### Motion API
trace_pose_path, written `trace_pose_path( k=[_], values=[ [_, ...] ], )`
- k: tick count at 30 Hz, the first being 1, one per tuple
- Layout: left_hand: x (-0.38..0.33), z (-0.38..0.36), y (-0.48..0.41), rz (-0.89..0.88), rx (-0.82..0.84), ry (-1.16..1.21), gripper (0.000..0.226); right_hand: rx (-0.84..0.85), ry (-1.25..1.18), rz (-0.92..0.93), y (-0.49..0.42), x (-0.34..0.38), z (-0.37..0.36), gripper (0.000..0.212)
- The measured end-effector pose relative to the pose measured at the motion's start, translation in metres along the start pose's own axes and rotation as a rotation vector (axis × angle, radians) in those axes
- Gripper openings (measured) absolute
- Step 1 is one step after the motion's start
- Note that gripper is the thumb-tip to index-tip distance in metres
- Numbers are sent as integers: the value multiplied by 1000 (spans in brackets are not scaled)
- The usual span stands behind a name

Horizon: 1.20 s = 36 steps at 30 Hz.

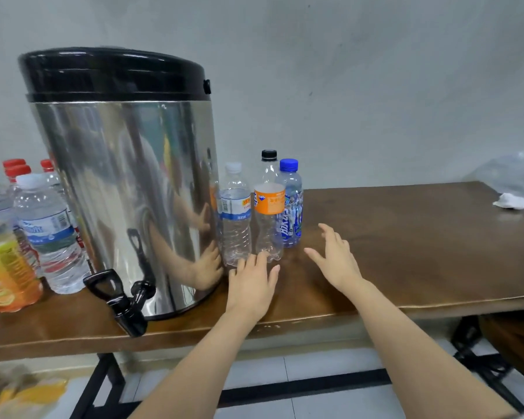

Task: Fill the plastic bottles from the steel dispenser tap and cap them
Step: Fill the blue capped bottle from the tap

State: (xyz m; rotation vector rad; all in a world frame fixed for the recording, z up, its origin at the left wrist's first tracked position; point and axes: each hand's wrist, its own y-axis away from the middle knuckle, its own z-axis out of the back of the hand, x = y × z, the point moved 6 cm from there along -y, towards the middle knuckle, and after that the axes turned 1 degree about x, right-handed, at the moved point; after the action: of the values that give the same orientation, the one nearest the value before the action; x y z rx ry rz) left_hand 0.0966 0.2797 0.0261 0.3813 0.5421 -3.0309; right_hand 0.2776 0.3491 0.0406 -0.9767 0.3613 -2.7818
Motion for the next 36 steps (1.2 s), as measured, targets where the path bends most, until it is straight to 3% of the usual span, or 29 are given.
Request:
trace_pose_path(
  k=[6,11,18,36],
  values=[
    [-1,-7,-1,25,2,-78,52,37,-251,-72,-44,5,-11,81],
    [-5,-4,0,15,-50,-105,89,63,-342,-65,-74,14,-18,95],
    [0,-9,-2,53,42,-97,63,78,-491,-70,-93,31,-25,96],
    [-4,-4,3,30,7,-66,53,-77,-503,-45,-15,8,11,75]
  ],
)
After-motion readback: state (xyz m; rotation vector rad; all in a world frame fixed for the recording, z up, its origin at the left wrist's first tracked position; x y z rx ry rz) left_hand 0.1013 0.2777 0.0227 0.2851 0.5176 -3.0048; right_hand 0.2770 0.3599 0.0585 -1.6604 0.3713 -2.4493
